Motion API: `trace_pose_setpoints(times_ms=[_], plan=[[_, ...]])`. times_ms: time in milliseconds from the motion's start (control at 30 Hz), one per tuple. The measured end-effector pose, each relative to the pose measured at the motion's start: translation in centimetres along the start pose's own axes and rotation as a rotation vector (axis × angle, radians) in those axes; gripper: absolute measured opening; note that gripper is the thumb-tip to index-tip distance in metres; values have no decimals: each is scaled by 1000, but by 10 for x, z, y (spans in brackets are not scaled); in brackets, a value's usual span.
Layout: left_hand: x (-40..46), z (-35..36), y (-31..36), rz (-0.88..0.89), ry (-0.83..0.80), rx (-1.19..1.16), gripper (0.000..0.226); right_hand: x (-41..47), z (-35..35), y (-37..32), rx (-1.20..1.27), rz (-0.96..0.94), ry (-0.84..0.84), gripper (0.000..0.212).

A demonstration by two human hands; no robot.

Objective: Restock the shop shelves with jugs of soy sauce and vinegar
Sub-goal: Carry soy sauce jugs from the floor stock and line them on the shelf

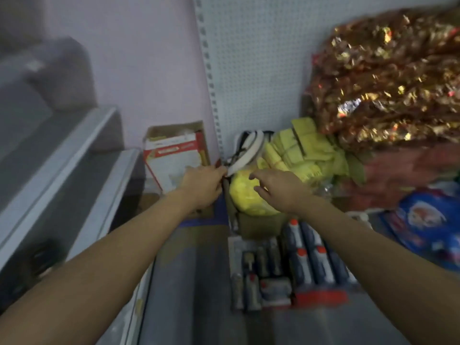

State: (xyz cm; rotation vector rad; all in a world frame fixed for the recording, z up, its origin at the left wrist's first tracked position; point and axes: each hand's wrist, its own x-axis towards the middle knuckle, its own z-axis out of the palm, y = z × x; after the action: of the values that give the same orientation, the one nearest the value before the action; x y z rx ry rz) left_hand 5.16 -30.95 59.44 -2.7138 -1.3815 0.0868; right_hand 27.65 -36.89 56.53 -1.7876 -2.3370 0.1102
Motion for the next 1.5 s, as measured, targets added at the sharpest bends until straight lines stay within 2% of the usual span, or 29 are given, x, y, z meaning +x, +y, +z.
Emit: trace_pose_setpoints(times_ms=[167,267,400,467,533,733,900,1000,1100,1133,1233,1333,1400,1500], plan=[[69,99,28,171,-201,-67,42,-22,92,60,89,223,-120,33],[99,173,38,255,-340,-88,34,-29,166,83,146,319,-163,27],[119,292,34,346,-499,-107,33,-41,281,90,231,534,-208,11],[126,351,28,404,-565,-114,30,-46,344,86,257,624,-225,19],[132,405,20,437,-639,-108,39,-50,400,79,289,705,-263,28],[159,559,14,518,-762,-94,59,-43,556,52,399,858,-322,33],[189,678,28,629,-731,-41,79,-24,662,46,334,946,-387,40],[203,730,39,697,-756,-82,87,-14,704,49,214,956,-400,43],[215,765,43,724,-789,-179,89,-6,723,55,125,977,-371,29],[217,775,41,729,-775,-182,91,-6,731,57,91,993,-313,29],[215,789,37,783,-671,-115,100,-2,741,58,34,947,-191,28],[207,793,33,790,-524,-155,83,-2,744,55,46,893,-113,29],[198,796,23,730,-543,-303,70,-2,746,57,68,851,-76,29],[186,802,3,571,-606,-518,83,3,745,62,136,796,-66,27]])
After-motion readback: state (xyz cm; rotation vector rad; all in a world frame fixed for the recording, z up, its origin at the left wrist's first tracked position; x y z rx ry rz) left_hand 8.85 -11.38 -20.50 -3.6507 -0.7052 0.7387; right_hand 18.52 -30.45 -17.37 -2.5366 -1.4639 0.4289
